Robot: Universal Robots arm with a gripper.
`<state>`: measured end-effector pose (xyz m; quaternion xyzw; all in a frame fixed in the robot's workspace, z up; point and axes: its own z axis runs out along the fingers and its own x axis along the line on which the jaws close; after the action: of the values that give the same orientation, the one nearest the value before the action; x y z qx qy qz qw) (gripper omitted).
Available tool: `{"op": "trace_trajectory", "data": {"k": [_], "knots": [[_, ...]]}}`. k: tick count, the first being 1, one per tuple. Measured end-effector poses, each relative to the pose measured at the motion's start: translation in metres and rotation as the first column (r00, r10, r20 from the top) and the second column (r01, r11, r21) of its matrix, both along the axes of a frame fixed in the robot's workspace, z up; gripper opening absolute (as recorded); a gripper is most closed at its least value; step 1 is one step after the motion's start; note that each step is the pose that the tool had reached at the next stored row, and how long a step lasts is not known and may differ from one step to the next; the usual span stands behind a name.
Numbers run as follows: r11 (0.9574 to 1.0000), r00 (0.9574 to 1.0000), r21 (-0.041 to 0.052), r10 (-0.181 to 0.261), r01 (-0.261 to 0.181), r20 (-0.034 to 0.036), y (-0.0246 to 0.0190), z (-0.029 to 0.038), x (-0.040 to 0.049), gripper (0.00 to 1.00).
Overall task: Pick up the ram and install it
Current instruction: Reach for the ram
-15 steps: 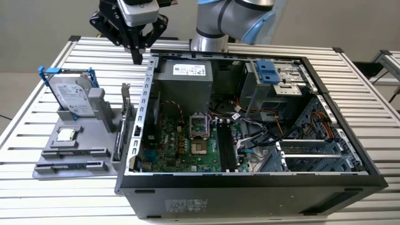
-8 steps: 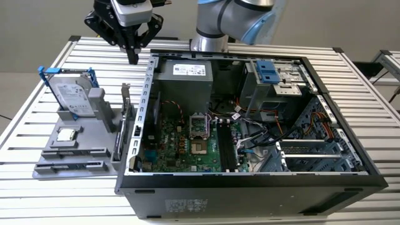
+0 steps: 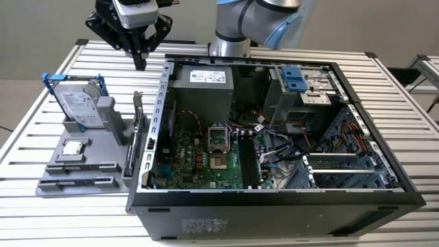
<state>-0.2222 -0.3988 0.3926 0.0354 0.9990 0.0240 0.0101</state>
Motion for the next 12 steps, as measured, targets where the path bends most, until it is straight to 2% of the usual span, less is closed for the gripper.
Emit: {"op": "trace_trajectory", "data": {"k": [12], "knots": [[1.0,1.0,-0.0001,0.004,-0.004,0.0,0.0,0.0,-0.0177,0.0]]}}
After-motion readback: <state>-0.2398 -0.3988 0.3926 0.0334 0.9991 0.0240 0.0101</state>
